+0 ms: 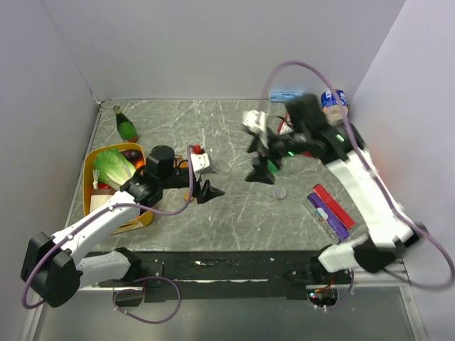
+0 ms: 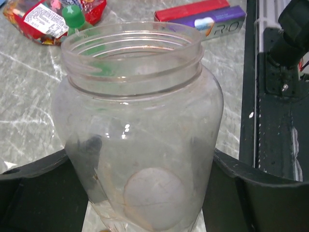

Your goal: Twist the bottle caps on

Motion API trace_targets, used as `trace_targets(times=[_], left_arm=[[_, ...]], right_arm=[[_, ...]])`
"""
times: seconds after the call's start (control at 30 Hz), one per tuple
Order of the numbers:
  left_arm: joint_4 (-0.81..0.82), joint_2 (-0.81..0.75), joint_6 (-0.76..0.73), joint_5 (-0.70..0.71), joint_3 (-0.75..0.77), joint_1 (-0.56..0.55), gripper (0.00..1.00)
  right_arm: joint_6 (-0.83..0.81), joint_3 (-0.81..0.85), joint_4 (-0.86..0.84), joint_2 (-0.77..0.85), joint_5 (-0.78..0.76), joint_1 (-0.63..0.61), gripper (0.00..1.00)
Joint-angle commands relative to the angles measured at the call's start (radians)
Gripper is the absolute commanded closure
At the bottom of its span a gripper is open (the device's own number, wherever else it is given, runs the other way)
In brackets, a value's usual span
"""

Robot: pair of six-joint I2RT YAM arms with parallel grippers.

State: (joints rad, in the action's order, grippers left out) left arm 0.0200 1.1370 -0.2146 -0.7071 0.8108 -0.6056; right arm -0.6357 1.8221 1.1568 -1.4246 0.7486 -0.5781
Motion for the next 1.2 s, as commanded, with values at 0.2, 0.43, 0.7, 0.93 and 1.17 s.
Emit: trace_targets(times=[0.2,0.43,0.7,0.93,1.17], left_arm=[[-0.187,-0.100,-0.210,0.052,-0.012,0.004,0.99],[-0.301,-0.135,-0.258,0.100,0.013,0.004,0.99],[-0.331,-0.114,-0.240,0.090,0.027,0.021,0.99],[-0.311,-0.085,-0.233,0.080,0.045,0.032,0.99],[-0.292,-0.079,-0.216,0.074,0.034,0.036,0.99]], right_arm=[[-0.629,-0.628,-0.178,0.228,-0.199,0.115,0.27],[-0.949,-0.803,-0.275,0.078,-0.284,0.208,0.24],[-1.044,-0.749,-0.339,-0.157,-0.336,0.291,0.24],[-1.064,-0.745,-0.378,-0.232,-0.368,0.311,0.21],[-1.033,-0.721,-0.368,-0.283,-0.373,0.322,0.21]])
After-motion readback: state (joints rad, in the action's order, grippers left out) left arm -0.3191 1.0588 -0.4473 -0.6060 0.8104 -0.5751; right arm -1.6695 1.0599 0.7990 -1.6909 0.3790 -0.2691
